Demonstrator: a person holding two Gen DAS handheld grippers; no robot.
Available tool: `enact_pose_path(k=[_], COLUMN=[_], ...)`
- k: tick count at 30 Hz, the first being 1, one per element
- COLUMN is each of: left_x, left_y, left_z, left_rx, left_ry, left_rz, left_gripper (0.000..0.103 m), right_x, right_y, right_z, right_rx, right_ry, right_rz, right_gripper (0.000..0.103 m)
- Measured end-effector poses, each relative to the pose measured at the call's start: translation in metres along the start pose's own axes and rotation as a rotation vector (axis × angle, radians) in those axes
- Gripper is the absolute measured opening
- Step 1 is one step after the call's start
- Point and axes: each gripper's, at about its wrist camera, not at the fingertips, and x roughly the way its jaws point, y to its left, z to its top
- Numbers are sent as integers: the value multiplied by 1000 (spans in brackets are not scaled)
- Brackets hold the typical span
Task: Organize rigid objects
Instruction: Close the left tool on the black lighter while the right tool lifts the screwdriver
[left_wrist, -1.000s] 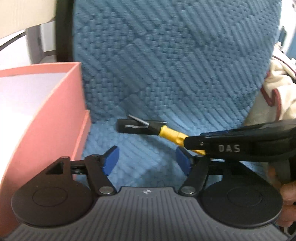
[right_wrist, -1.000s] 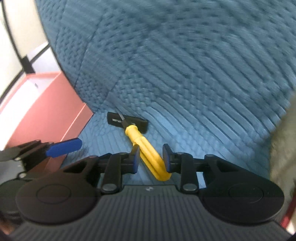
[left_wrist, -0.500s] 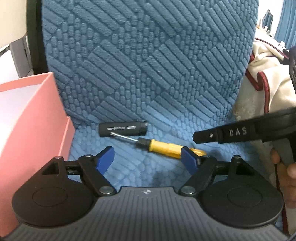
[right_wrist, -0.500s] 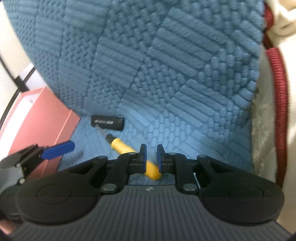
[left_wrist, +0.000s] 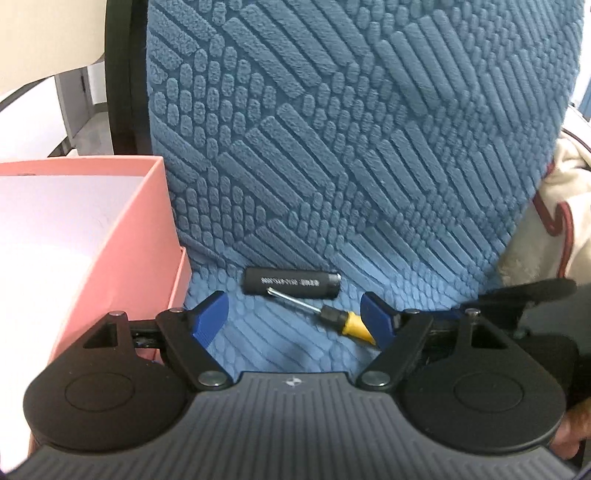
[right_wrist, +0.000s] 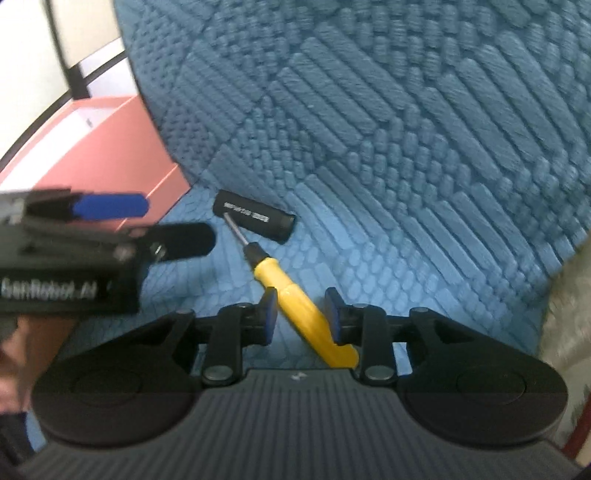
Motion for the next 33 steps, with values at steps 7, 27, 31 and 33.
enact_pose_path(k=[7,27,31,33], left_x=[11,42,59,64], left_y=[-3,-54,-53,-51], left_z=[4,4,8,11], left_rx=[19,192,181,152], left_ry=[36,47,76,81], left_rz=[4,79,124,131], left_gripper=[84,92,92,92], right_x=[14,-31,-27,-29], right_y=[18,-15,-23,-23], right_z=[-3,-35,-36,-39], right_rx=[-90,371,410,429], right_ry=[16,14,22,11], right_rz=[-53,-337,-307,-293], right_gripper=[32,24,24,24])
